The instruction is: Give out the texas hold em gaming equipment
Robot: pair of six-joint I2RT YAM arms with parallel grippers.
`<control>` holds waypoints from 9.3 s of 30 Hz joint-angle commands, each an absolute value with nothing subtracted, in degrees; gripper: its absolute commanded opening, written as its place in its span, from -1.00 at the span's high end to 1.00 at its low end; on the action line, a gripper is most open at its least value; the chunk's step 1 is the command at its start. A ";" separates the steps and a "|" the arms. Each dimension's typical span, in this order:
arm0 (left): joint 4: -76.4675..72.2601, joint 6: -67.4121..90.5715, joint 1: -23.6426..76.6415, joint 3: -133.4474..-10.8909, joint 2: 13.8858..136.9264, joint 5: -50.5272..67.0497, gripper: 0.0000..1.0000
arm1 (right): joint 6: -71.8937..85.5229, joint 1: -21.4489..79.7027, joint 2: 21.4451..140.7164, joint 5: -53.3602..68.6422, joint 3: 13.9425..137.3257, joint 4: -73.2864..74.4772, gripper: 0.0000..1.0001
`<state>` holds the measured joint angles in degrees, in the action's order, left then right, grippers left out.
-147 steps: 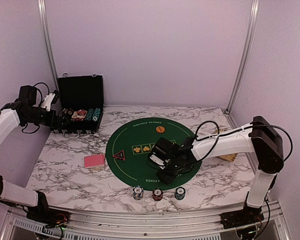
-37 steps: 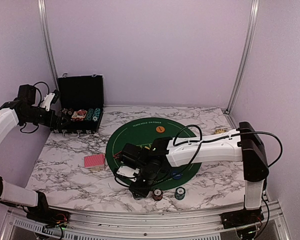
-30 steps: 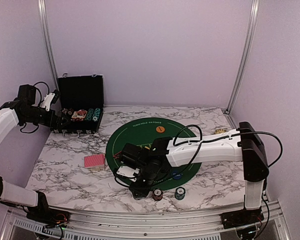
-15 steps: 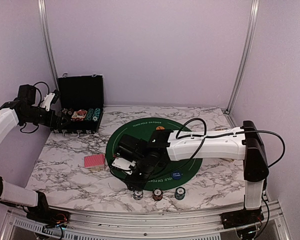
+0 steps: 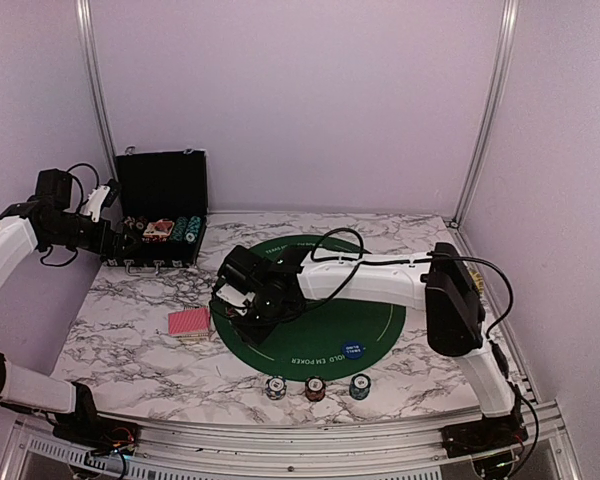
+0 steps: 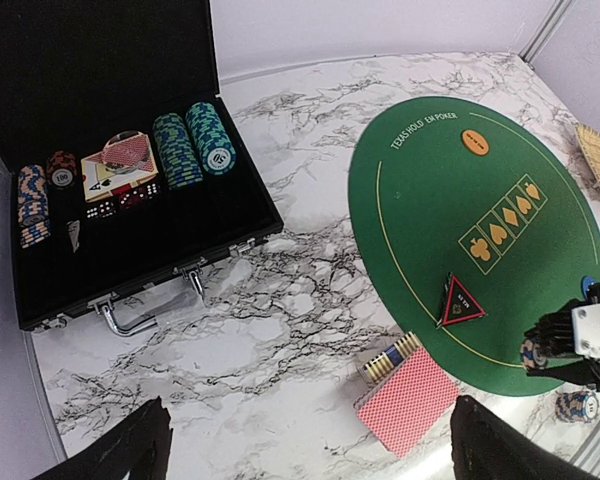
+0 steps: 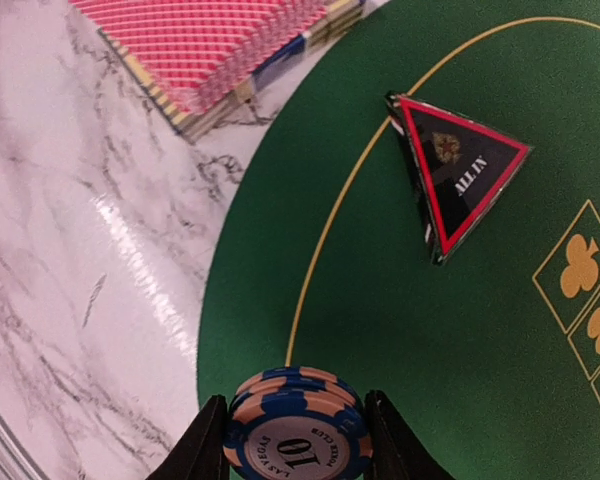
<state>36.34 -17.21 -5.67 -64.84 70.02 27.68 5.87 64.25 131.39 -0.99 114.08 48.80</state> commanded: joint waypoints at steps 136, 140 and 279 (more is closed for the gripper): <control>38.20 -18.06 -5.78 -66.62 68.75 29.62 -0.98 | 7.08 72.43 117.69 2.69 90.28 46.47 0.03; 38.21 -18.03 -5.78 -66.64 68.73 29.51 -0.98 | 6.95 72.35 117.71 2.64 90.29 46.49 0.22; 40.88 -19.78 -5.80 -66.71 67.53 30.60 -0.98 | 3.87 71.46 115.17 3.51 89.32 44.02 -0.59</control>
<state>39.31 -19.75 -5.67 -65.60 69.14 29.78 4.49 71.13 114.43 3.77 87.18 43.62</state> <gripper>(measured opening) 0.989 0.803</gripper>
